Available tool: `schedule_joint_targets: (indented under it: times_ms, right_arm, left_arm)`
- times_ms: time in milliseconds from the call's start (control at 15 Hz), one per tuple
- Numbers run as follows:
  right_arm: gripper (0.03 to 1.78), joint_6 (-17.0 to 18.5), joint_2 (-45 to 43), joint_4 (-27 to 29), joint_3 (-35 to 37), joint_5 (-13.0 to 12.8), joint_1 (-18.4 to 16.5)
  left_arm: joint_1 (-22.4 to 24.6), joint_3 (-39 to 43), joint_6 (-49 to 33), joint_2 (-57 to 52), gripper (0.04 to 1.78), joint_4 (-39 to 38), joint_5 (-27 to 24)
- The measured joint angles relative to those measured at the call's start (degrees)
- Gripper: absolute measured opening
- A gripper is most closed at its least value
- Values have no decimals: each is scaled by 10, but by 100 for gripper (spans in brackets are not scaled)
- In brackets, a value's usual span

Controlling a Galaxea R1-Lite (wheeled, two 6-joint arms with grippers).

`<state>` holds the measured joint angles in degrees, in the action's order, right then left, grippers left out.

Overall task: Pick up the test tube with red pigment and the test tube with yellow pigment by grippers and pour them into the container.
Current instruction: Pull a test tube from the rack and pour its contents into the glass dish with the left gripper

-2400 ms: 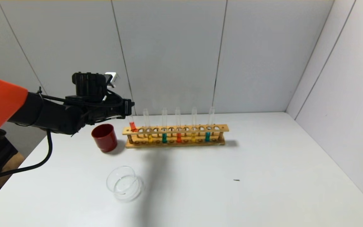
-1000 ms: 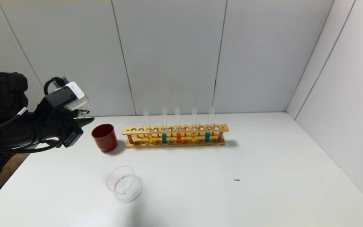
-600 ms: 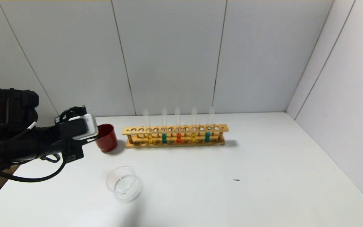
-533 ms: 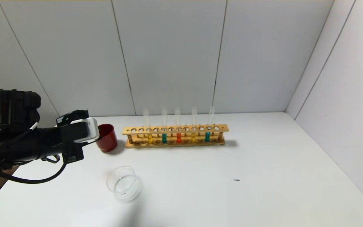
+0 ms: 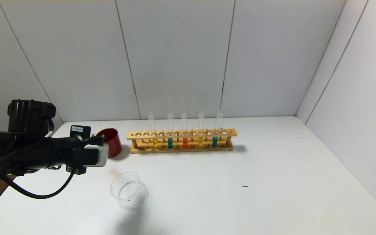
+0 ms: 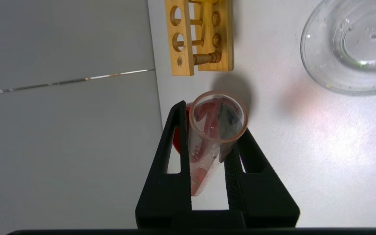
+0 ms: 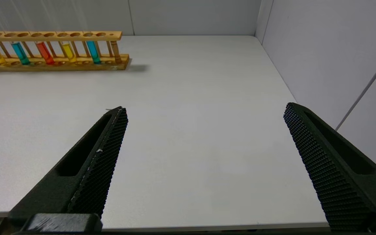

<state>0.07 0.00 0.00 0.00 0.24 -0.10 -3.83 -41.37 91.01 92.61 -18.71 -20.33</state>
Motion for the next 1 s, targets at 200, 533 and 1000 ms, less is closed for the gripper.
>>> schedule_joint_targets:
  times_ms: [200,533,1000]
  right_arm:
    - [175,0,0,0,0,0,0]
    - [175,0,0,0,0,0,0]
    - [175,0,0,0,0,0,0]
  left_arm:
    - [-5,-4,69,12,33,1,0]
    - [-29,-3,155,34,33,1,1]
    - [-33,-19,228,69,33,3,22]
